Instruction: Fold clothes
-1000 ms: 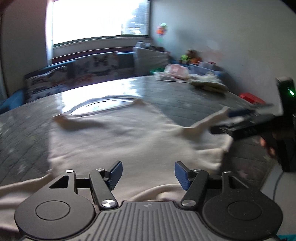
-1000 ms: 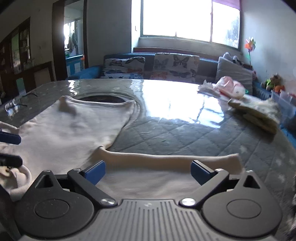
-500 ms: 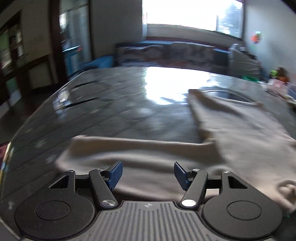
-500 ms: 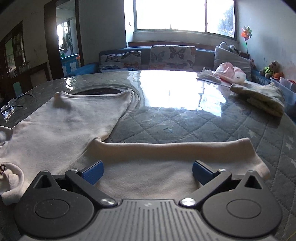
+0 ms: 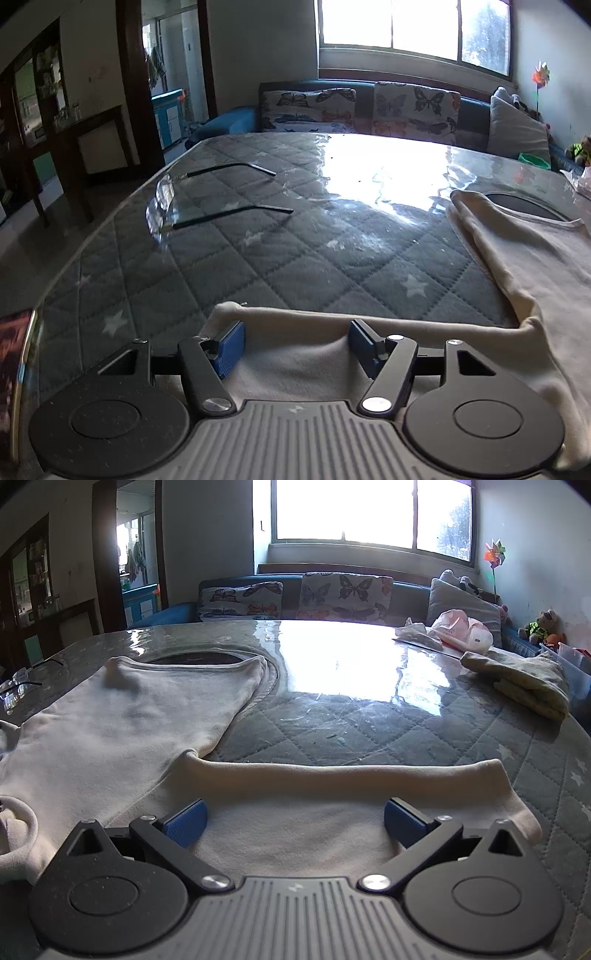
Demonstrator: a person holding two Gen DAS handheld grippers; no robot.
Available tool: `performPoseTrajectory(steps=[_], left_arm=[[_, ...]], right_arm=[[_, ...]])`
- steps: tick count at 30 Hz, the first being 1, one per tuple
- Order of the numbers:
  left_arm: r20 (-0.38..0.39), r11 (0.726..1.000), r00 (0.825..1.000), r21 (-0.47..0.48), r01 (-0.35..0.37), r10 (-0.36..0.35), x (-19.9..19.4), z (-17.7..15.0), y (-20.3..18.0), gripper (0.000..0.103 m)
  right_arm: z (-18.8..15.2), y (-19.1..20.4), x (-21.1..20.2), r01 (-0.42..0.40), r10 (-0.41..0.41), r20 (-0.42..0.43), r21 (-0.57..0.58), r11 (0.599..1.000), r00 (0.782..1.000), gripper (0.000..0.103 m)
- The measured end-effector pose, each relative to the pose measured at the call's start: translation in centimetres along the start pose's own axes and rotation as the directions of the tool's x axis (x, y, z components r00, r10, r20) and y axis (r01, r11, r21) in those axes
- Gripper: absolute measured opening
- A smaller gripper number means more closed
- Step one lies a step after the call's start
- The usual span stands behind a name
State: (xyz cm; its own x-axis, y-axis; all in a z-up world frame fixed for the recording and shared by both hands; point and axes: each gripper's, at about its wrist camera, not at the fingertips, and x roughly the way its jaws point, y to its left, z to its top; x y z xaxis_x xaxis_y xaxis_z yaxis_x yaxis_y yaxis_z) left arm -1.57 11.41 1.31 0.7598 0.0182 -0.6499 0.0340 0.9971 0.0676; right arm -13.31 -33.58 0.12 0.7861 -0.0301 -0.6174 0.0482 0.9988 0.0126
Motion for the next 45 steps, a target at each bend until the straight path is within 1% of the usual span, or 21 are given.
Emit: performPoseTrajectory(steps=[2, 9, 10, 12, 14, 16, 17, 20, 25, 27, 28, 30, 32, 36, 45], left_arm=[[0.018, 1.000, 1.000, 0.021, -0.017, 0.017, 0.2, 0.0, -0.1, 0.069], [-0.001, 0.999, 0.999, -0.004, -0.039, 0.039, -0.7, 0.1, -0.6, 0.068], [0.005, 1.000, 1.000, -0.006, -0.030, 0.030, -1.2, 0.1, -0.9, 0.068], [0.013, 1.000, 1.000, -0.006, -0.023, 0.023, -2.1, 0.1, -1.8, 0.075], [0.022, 1.000, 1.000, -0.012, -0.007, 0.008, -2.9, 0.2, -2.8, 0.079], [0.026, 1.000, 1.000, -0.018, 0.012, -0.012, -3.5, 0.3, -3.9, 0.081], [0.026, 0.999, 0.999, -0.022, 0.024, -0.024, -3.8, 0.4, -4.5, 0.084], [0.027, 0.997, 0.998, -0.034, 0.063, -0.062, -4.5, 0.7, -6.4, 0.091], [0.029, 0.993, 0.993, -0.032, 0.111, -0.111, -5.3, 1.0, -10.0, 0.097], [0.024, 0.991, 0.991, -0.034, 0.130, -0.129, -5.5, 1.0, -11.3, 0.101], [0.019, 0.989, 0.990, -0.036, 0.140, -0.139, -5.5, 1.0, -12.0, 0.102], [0.009, 0.988, 0.988, -0.026, 0.155, -0.155, -5.6, 1.0, -13.4, 0.103], [-0.002, 0.988, 0.988, -0.010, 0.155, -0.155, -5.6, 0.9, -14.8, 0.103], [-0.043, 0.984, 0.983, -0.002, 0.176, -0.176, -5.2, 0.6, -17.0, 0.103], [-0.092, 0.985, 0.980, 0.000, 0.175, -0.174, -4.7, -0.2, -18.9, 0.103]], right_arm=[[0.0, 0.0, 0.1, 0.002, -0.002, 0.000, -0.004, 1.000, 1.000, 0.103], [-0.1, 0.1, 0.1, 0.003, -0.003, 0.002, -0.006, 1.000, 1.000, 0.103], [-0.1, 0.1, 0.1, 0.004, -0.004, 0.002, -0.006, 1.000, 1.000, 0.103], [-0.1, 0.1, 0.1, 0.004, -0.004, 0.002, -0.006, 1.000, 1.000, 0.103], [-0.1, 0.1, 0.1, 0.004, -0.004, 0.002, -0.006, 1.000, 1.000, 0.103], [-0.1, 0.1, 0.0, 0.004, -0.004, 0.003, -0.006, 1.000, 1.000, 0.103], [-0.1, 0.1, 0.0, 0.004, -0.004, 0.003, -0.006, 1.000, 1.000, 0.103], [-0.1, 0.1, 0.0, 0.004, -0.004, 0.003, -0.006, 1.000, 1.000, 0.103], [-0.1, 0.1, 0.0, 0.004, -0.004, 0.003, -0.006, 1.000, 1.000, 0.103], [-0.1, 0.1, 0.1, 0.004, -0.004, 0.003, -0.006, 1.000, 1.000, 0.103], [-0.1, 0.1, 0.1, 0.004, -0.004, 0.003, -0.006, 1.000, 1.000, 0.103], [-0.1, 0.1, 0.1, 0.004, -0.004, 0.003, -0.006, 1.000, 1.000, 0.103], [-0.1, 0.1, 0.1, 0.004, -0.004, 0.003, -0.007, 1.000, 1.000, 0.103], [-0.1, 0.1, 0.1, 0.003, -0.003, 0.003, -0.007, 1.000, 1.000, 0.103], [-0.2, 0.1, 0.1, 0.003, -0.003, 0.004, -0.006, 1.000, 1.000, 0.103]])
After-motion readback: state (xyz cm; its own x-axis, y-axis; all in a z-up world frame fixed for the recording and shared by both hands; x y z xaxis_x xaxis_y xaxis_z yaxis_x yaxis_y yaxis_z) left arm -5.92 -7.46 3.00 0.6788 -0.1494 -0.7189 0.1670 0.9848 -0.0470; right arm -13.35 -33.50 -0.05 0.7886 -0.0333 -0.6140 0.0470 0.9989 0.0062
